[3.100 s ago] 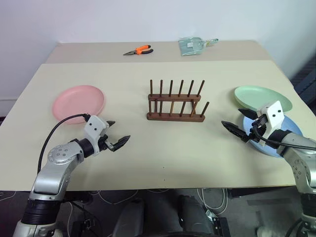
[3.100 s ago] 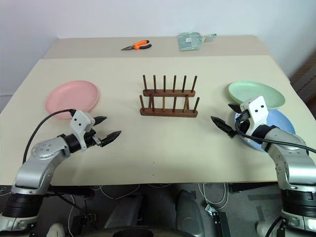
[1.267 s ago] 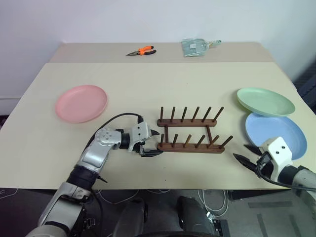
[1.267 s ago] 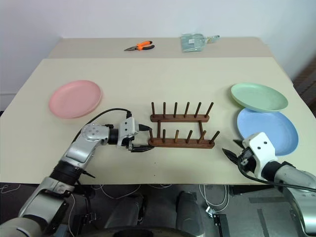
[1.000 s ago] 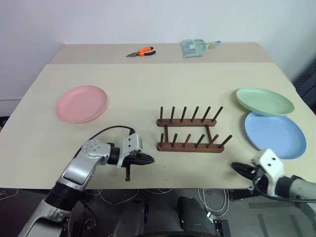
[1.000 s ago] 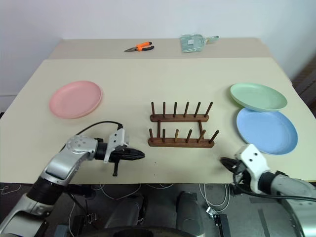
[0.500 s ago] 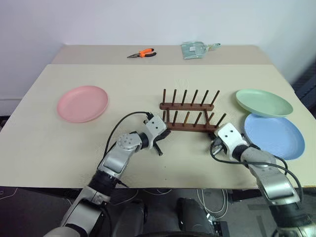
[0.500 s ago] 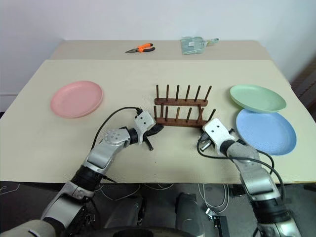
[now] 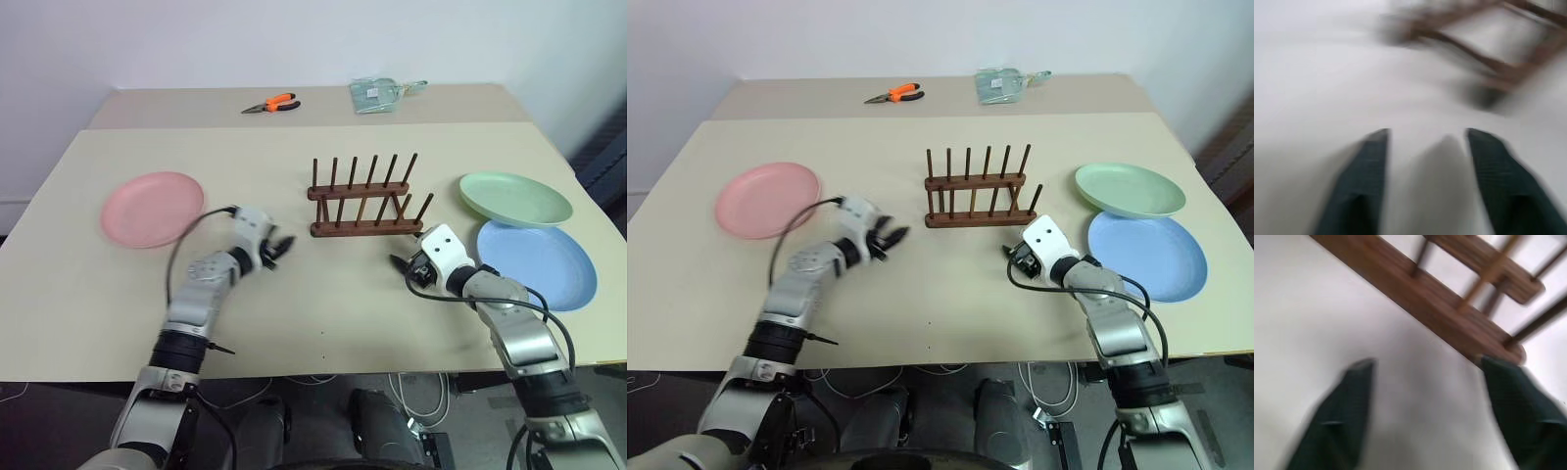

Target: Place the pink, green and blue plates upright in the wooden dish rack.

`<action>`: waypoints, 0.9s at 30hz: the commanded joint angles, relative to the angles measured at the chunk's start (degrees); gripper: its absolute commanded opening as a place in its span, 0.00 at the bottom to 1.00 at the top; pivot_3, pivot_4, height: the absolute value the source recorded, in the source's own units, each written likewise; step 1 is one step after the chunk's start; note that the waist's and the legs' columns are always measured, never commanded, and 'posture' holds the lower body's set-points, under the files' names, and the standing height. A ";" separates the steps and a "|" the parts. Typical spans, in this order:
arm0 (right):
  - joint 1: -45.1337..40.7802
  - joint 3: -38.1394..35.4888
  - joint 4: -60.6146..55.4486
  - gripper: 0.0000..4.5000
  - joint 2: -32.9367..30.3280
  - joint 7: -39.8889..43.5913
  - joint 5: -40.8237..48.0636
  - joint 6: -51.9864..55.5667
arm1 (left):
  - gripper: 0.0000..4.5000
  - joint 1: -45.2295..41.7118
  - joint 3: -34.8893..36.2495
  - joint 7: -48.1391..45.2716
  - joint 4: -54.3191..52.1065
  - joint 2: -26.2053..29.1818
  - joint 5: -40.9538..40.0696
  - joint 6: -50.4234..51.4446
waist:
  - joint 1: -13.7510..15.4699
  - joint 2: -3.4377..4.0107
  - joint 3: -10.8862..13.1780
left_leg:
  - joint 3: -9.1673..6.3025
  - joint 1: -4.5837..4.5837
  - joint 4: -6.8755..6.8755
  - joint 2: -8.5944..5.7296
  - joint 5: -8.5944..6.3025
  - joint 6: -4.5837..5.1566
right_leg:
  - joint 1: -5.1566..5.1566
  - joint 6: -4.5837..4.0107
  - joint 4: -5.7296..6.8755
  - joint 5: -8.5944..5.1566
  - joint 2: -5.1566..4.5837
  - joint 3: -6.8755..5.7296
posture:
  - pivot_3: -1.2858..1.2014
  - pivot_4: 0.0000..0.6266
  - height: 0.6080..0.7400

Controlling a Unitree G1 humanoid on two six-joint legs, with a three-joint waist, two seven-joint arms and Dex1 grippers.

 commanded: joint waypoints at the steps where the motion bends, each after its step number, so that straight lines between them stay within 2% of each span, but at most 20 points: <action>1: 0.94 2.25 -4.46 1.00 -0.21 1.48 -0.72 -1.37 | 0.88 -5.02 13.61 17.31 -1.35 2.48 -0.04 0.45 | 0.14 -0.04 0.01 | -0.01 0.00 0.00 -0.01 0.01 -0.01 | 0.01 0.12 0.00 -0.07 0.00 0.00 | 0.52 0.24 1.00; 3: 0.72 3.27 -4.14 1.00 0.35 1.46 -1.16 -1.62 | 0.88 -6.68 19.36 24.35 -2.02 3.02 -1.04 2.23 | 0.16 -0.04 0.01 | -0.02 0.02 0.00 -0.02 0.01 -0.03 | 0.03 0.20 0.00 -0.12 -0.01 -0.01 | 0.52 0.24 1.00; 7: -0.62 4.54 -3.01 1.00 1.09 2.28 -1.43 -2.53 | 0.88 -7.38 26.67 31.76 -5.78 1.23 -5.39 8.26 | 0.33 -0.05 0.00 | 0.00 0.02 -0.01 -0.06 0.01 -0.04 | 0.06 0.08 -0.02 -0.04 -0.05 0.00 | 0.52 0.24 1.00; 11: -1.99 5.00 -1.78 1.00 1.15 2.67 -1.88 -3.22 | 0.88 -8.42 37.32 40.47 -8.45 -2.01 -13.66 15.13 | 0.34 -0.13 0.03 | -0.05 0.00 0.02 -0.07 0.03 -0.06 | 0.07 0.07 0.00 -0.03 -0.04 -0.04 | 0.52 0.24 1.00; 15: -2.43 5.00 -1.72 1.00 1.04 2.68 -2.02 -3.96 | 0.88 -9.86 44.21 42.38 -5.07 -2.43 -23.91 22.24 | 0.23 -0.14 0.03 | -0.06 0.01 0.00 -0.06 0.03 -0.08 | 0.04 0.06 0.03 -0.04 -0.03 -0.05 | 0.52 0.24 1.00; 18: -2.43 4.52 -2.85 1.00 1.18 2.14 -1.98 -4.15 | 0.69 -11.04 46.28 41.63 -1.01 -1.79 -28.14 23.78 | 0.40 -0.15 0.03 | -0.07 0.00 0.03 -0.08 0.04 -0.10 | 0.06 0.07 0.06 -0.04 -0.03 -0.07 | 0.52 0.24 1.00; 22: -2.50 3.23 -3.95 1.00 0.86 2.08 -1.08 -3.16 | 0.23 -12.49 47.14 42.74 1.41 -1.63 -31.58 23.21 | 0.24 -0.17 0.04 | -0.06 0.01 0.02 -0.08 0.05 -0.10 | 0.05 0.06 0.06 -0.03 -0.03 -0.06 | 0.52 0.24 1.00; 24: -2.41 1.35 -5.88 1.00 0.07 2.75 0.41 -1.47 | 0.00 -12.47 41.77 39.29 -0.44 -1.15 -30.13 23.33 | 0.30 -0.17 0.04 | -0.06 -0.01 0.02 -0.08 0.05 -0.12 | 0.04 0.05 0.07 -0.03 -0.03 -0.06 | 0.52 0.24 1.00; 27: -3.24 -0.16 -9.98 1.00 -1.15 3.50 1.01 -1.01 | 0.00 -12.08 30.74 30.15 -6.37 -1.08 -27.89 21.83 | 0.67 -0.26 0.09 | -0.07 -0.07 0.04 -0.10 0.06 -0.12 | 0.04 0.05 0.04 -0.03 -0.04 -0.07 | 0.52 0.24 1.00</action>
